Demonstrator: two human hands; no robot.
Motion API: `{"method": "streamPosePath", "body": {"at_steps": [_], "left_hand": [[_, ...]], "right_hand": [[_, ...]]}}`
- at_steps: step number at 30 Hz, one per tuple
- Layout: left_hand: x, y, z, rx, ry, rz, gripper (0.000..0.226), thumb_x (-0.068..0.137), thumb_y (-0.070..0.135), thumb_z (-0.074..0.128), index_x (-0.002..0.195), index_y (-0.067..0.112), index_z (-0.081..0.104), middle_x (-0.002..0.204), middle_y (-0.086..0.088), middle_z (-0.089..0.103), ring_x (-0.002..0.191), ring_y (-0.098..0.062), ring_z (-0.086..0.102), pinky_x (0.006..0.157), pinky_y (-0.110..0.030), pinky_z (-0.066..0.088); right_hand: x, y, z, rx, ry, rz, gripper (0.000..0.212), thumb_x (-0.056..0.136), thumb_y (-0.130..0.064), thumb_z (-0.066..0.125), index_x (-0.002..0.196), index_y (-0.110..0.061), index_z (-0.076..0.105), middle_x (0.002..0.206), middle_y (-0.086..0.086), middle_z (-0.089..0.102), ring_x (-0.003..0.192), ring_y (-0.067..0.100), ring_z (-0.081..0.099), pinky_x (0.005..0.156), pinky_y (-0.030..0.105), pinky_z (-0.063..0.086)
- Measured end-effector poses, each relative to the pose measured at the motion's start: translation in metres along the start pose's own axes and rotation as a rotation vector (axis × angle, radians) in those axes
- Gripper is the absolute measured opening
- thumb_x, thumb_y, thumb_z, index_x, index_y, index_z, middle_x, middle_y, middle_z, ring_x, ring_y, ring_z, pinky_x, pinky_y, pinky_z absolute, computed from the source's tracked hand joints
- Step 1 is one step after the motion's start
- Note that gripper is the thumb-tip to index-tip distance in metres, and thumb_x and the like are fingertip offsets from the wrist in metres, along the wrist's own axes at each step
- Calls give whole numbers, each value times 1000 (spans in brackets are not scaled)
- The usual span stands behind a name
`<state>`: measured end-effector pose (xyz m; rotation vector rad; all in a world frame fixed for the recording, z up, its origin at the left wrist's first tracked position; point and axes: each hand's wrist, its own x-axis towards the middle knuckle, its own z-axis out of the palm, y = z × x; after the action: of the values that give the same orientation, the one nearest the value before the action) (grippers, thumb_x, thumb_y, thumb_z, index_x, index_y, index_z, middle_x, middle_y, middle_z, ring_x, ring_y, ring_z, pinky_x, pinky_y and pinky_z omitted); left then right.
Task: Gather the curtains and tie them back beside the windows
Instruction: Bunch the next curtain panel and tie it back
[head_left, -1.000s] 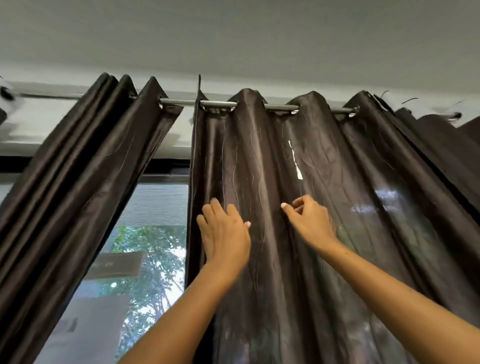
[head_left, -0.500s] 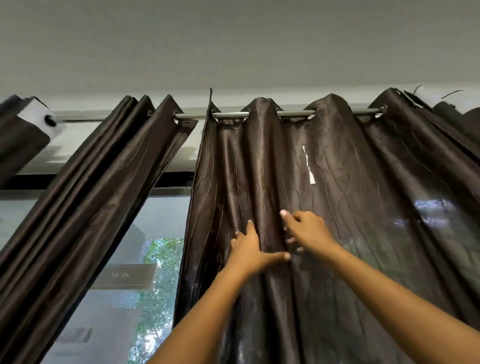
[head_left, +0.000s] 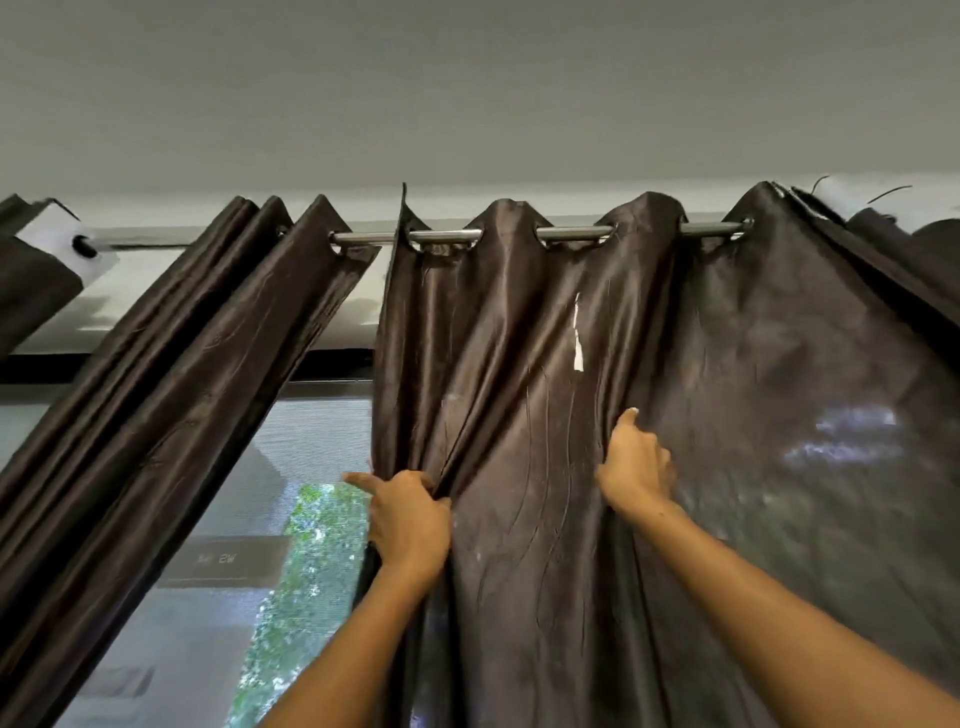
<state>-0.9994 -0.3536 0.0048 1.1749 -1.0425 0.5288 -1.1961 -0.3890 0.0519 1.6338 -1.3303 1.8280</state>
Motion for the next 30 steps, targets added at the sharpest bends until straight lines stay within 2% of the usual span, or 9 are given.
{"method": "streamPosePath", "body": {"at_steps": [3, 8, 13, 16, 19, 21, 24, 27, 30], "left_hand": [[1, -11, 1, -150, 30, 141, 19, 79, -1, 62, 63, 9, 56, 62, -5, 56, 67, -27, 55, 55, -26, 40], [-9, -7, 18, -225, 82, 328, 41, 65, -8, 64, 48, 19, 38, 47, -7, 45, 41, 1, 42, 48, -26, 24], [-15, 7, 14, -361, 42, 372, 53, 66, -11, 63, 110, 14, 49, 75, 0, 64, 73, -21, 63, 64, -29, 44], [-15, 15, 10, -305, -48, 329, 76, 71, -10, 59, 140, 10, 34, 92, -7, 63, 80, -22, 58, 67, -25, 42], [-12, 20, 11, -170, -180, 290, 92, 77, -7, 58, 151, 12, 6, 118, -20, 56, 102, -33, 57, 83, -38, 46], [-7, 25, 14, -116, -237, 293, 94, 79, -5, 58, 151, 15, 0, 101, -14, 56, 88, -30, 58, 70, -37, 48], [-1, 33, 15, -84, -334, 318, 93, 79, -9, 53, 151, 21, 2, 80, 2, 42, 76, -26, 58, 61, -31, 46], [5, 41, 18, -143, -421, 380, 87, 79, -11, 52, 151, 18, 11, 140, -9, 44, 123, -25, 49, 89, -19, 43], [3, 62, 34, -228, -483, 491, 85, 74, -4, 58, 149, 17, 23, 149, -7, 37, 136, -20, 35, 107, -22, 32]], "right_hand": [[-3, -25, 8, 136, 22, -95, 35, 84, -7, 62, 118, -12, 61, 115, 16, 64, 110, 36, 58, 83, 35, 46], [-31, -92, 23, 453, -175, -435, 47, 72, 5, 56, 116, -9, 65, 115, 14, 68, 114, 31, 60, 94, 42, 50], [-11, -64, 8, -74, -57, -520, 36, 90, -32, 56, 126, -33, 59, 146, 5, 42, 139, 26, 30, 114, 49, 18], [-1, -23, 6, -111, 174, -271, 58, 90, -65, 37, 135, -30, 50, 158, 15, 5, 144, 40, -4, 109, 64, -5], [13, 15, -1, -20, 213, 7, 90, 85, -67, 46, 152, -17, 13, 155, 26, -15, 140, 50, -10, 107, 69, -1], [22, 36, -9, 97, 131, 118, 110, 80, -59, 63, 151, -14, -8, 152, 28, -22, 140, 53, 0, 109, 65, 10], [37, 51, -18, 232, 66, 191, 110, 82, -34, 73, 151, -11, -10, 155, 29, 1, 137, 47, 25, 107, 50, 28], [50, 39, -16, 189, 35, 31, 70, 85, -11, 62, 147, -21, 31, 133, 18, 53, 118, 39, 51, 88, 37, 43], [59, 15, -12, 213, -86, -216, 53, 77, -8, 62, 126, -30, 60, 112, 7, 68, 103, 26, 63, 78, 30, 51]]}}
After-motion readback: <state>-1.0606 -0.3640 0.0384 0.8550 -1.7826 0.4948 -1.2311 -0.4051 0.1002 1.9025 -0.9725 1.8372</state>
